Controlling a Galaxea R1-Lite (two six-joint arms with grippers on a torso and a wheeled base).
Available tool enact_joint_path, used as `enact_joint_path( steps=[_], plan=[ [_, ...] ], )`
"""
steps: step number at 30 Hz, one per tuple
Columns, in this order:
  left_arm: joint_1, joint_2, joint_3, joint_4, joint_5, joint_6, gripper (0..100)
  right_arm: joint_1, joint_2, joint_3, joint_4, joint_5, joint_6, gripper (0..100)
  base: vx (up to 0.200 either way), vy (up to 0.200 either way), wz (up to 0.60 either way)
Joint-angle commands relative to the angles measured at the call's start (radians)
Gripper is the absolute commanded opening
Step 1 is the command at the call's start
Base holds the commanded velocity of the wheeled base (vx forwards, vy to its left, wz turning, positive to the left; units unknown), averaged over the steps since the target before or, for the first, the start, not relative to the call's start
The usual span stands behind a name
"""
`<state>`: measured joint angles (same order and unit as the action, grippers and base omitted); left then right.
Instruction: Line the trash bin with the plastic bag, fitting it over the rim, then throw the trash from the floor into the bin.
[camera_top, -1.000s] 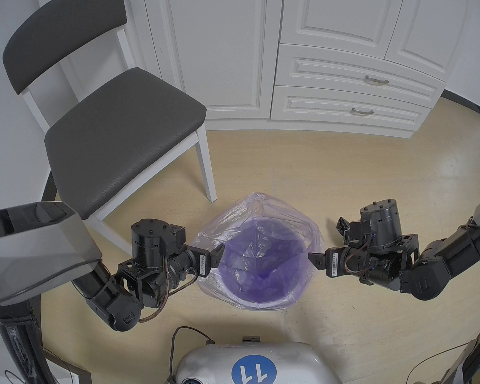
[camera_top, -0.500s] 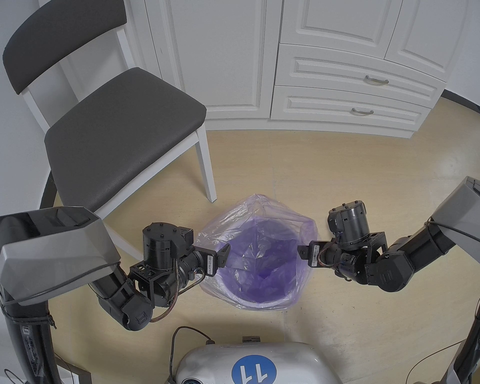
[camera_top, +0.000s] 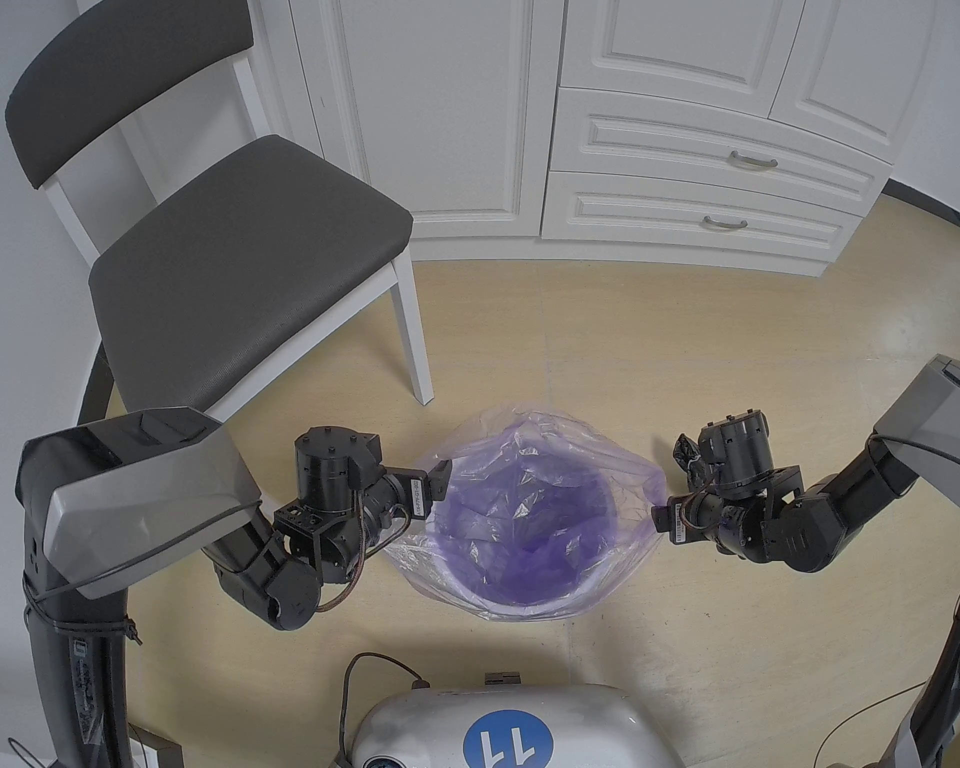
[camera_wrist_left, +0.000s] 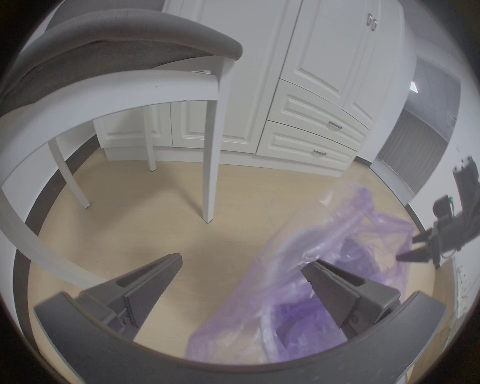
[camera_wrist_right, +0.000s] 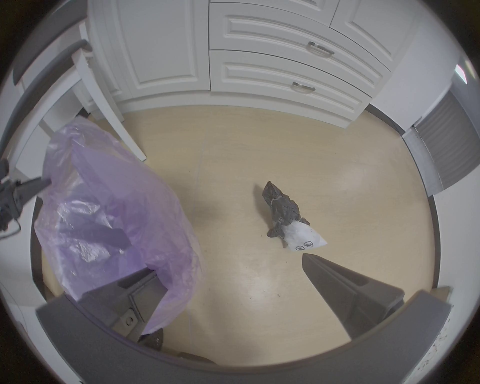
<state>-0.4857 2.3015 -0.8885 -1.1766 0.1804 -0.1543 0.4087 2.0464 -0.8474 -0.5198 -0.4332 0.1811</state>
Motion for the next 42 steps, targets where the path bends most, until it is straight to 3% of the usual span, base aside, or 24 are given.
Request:
enact_joint_path(
  steps=[1,9,16,25,34,38,42],
  plan=[
    [0.027,0.062,-0.076,0.003,0.004,-0.031,100,-0.013,0.021,0.024,0.0,0.001,-0.014,100,0.0,0.0,0.0],
    [0.038,0.159,-0.214,0.003,0.073,-0.102,100,-0.013,0.084,0.008,-0.014,0.002,-0.012,100,0.0,0.0,0.0],
    [0.036,0.174,-0.24,0.003,0.074,-0.142,100,-0.016,0.012,0.013,-0.005,0.014,-0.006,100,0.0,0.0,0.0],
    [0.012,0.092,-0.155,-0.012,0.071,-0.142,100,0.012,-0.201,0.091,0.001,0.113,-0.008,100,0.0,0.0,0.0],
    [-0.007,0.07,-0.142,-0.014,0.073,-0.145,100,0.048,-0.213,0.107,-0.002,0.162,0.003,100,0.0,0.0,0.0],
    [-0.007,0.07,-0.142,-0.014,0.073,-0.145,100,0.064,-0.21,0.105,-0.013,0.229,0.049,100,0.0,0.0,0.0],
    [-0.007,0.073,-0.144,-0.014,0.073,-0.145,100,0.074,-0.158,0.08,-0.017,0.241,0.095,100,0.0,0.0,0.0]
  ],
)
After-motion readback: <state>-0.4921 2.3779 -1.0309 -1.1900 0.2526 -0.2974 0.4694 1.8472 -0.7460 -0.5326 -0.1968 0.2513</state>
